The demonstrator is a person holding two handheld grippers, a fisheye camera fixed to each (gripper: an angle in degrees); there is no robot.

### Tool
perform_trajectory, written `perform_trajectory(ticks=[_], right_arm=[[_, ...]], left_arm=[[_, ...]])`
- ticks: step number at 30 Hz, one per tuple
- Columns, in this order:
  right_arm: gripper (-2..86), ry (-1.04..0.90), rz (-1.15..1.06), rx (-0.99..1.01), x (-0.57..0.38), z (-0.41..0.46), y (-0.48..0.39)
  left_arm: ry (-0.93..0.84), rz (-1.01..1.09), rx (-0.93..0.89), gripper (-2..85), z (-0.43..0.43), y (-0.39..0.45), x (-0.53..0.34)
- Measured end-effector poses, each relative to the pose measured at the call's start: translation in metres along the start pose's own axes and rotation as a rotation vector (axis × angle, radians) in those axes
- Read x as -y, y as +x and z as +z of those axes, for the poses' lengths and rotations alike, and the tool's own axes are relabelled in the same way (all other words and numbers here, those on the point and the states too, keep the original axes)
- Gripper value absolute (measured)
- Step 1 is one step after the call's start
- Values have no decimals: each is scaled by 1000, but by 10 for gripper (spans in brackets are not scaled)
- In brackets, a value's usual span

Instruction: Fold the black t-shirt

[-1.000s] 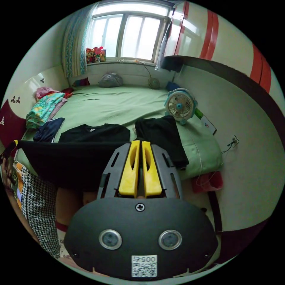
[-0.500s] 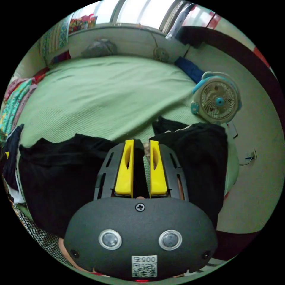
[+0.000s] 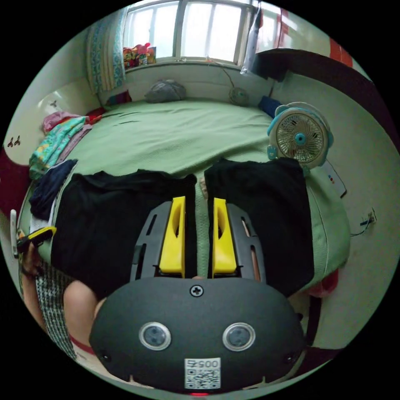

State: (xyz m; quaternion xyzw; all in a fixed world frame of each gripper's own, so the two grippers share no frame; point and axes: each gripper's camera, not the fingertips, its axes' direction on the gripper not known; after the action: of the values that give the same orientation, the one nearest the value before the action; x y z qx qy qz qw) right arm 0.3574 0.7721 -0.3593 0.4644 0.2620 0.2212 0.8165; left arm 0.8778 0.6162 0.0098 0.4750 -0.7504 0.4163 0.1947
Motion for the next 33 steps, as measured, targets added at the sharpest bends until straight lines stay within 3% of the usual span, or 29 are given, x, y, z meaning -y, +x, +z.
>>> perform_trajectory(ticks=[6,13,18,25,33], right_arm=[[98,-157,-40,67,-47,22,-7],[71,-290,67,77,-72,69,7],[-7,-264,18,81,-51,61,10],[-11,-321,32,49,-51,93,21],[11,-141,-34,-48,-28,56,8]], left_arm=[[-36,-67,18,53,36,2,6],[-38,-64,37,42,82,13,30],[-67,-75,80,1,103,26,49],[-54,-56,125,-6,142,50,61],[48,-49,139,-5,138,76,78]])
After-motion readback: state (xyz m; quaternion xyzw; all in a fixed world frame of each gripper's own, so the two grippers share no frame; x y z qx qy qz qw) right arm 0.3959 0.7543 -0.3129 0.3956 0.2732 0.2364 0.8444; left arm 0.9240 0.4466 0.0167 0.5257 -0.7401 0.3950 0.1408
